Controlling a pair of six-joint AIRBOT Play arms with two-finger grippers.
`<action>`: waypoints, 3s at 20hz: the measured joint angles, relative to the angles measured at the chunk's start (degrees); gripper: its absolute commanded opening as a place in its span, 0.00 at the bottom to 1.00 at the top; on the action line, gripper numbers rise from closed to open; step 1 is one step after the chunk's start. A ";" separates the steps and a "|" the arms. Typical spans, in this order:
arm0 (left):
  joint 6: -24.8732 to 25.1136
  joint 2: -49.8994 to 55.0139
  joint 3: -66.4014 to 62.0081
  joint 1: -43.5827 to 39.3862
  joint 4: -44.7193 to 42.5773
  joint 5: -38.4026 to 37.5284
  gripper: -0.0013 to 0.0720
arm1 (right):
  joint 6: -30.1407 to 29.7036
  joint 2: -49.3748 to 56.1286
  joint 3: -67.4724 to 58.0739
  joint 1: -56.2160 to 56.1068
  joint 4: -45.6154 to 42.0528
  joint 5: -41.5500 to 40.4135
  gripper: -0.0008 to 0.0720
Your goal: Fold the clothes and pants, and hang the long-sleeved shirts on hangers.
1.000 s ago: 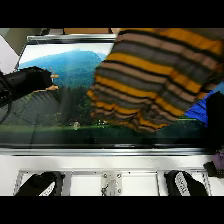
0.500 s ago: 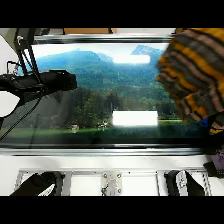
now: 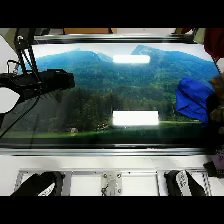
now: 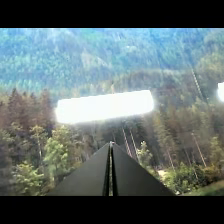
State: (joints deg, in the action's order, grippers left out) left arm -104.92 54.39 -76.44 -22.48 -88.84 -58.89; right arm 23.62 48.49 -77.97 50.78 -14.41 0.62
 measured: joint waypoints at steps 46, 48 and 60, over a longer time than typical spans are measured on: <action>0.17 -5.25 0.00 -3.34 -0.11 -3.91 0.04 | 27.19 9.33 2.51 22.12 -10.67 22.53 0.03; 0.17 -5.25 0.00 -3.32 -0.13 -3.91 0.04 | 24.09 8.04 2.45 21.97 -11.21 22.95 0.03; 0.15 -5.25 0.00 -3.32 -0.13 -3.50 0.04 | 10.73 -1.27 2.40 12.66 -11.56 25.11 0.03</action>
State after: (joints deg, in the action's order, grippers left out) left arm -104.77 49.15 -76.44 -25.80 -88.97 -62.39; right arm 34.35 47.22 -75.57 63.44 -25.98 25.74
